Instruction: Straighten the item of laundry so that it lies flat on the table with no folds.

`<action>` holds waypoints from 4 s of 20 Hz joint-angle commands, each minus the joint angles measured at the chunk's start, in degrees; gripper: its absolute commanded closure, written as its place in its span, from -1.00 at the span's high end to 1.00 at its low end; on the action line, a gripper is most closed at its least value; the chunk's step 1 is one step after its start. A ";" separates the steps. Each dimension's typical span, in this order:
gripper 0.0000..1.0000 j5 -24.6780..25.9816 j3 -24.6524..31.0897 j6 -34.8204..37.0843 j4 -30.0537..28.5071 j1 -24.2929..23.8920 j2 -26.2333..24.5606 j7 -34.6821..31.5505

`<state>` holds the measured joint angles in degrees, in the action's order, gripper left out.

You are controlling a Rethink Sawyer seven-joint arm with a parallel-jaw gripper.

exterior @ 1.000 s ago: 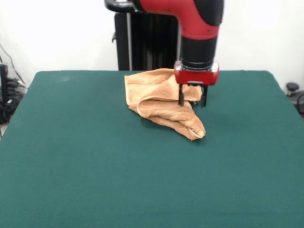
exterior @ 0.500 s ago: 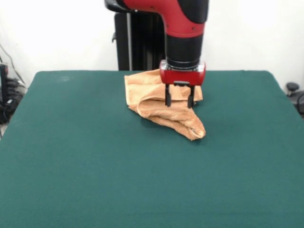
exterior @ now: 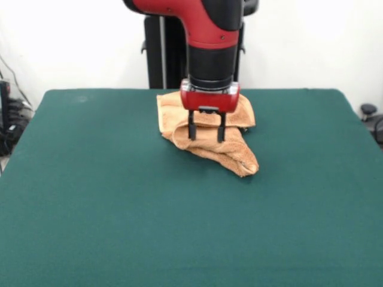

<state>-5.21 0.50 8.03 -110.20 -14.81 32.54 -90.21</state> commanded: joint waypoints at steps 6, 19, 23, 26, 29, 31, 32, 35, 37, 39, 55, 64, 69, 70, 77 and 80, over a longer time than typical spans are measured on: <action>1.00 4.81 4.32 5.97 5.05 -2.18 -2.92 -2.76; 1.00 6.47 6.35 6.04 3.93 -3.65 -3.08 -3.78; 1.00 7.58 6.42 4.99 4.48 -4.47 -4.16 -3.46; 1.00 8.71 7.04 5.57 5.29 -6.30 -4.71 -2.01; 1.00 9.93 7.58 5.86 5.70 -7.96 -5.02 -1.26; 1.00 10.54 7.69 6.49 5.90 -8.79 -4.80 -0.97; 1.00 10.87 7.75 6.60 5.83 -9.12 -4.59 -0.93; 1.00 11.38 7.97 6.70 5.14 -9.60 -4.25 -1.57; 1.00 11.82 7.94 5.98 4.63 -9.42 -4.35 -2.34; 1.00 12.03 7.67 4.93 3.69 -9.03 -4.33 -3.48; 1.00 13.37 6.32 0.51 2.70 -7.64 -5.95 -6.81; 1.00 13.64 5.92 -2.32 0.60 -7.73 -6.42 -8.31; 1.00 13.03 5.40 -3.37 -0.54 -6.29 -5.58 -9.58; 1.00 12.91 5.18 -3.57 -0.62 -5.93 -5.50 -9.81; 1.00 12.42 2.94 -5.69 0.33 -3.31 -5.91 -10.61; 1.00 12.33 2.79 -5.86 0.18 -3.09 -6.08 -10.47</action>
<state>6.72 0.46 5.56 -108.58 -20.95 29.17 -90.21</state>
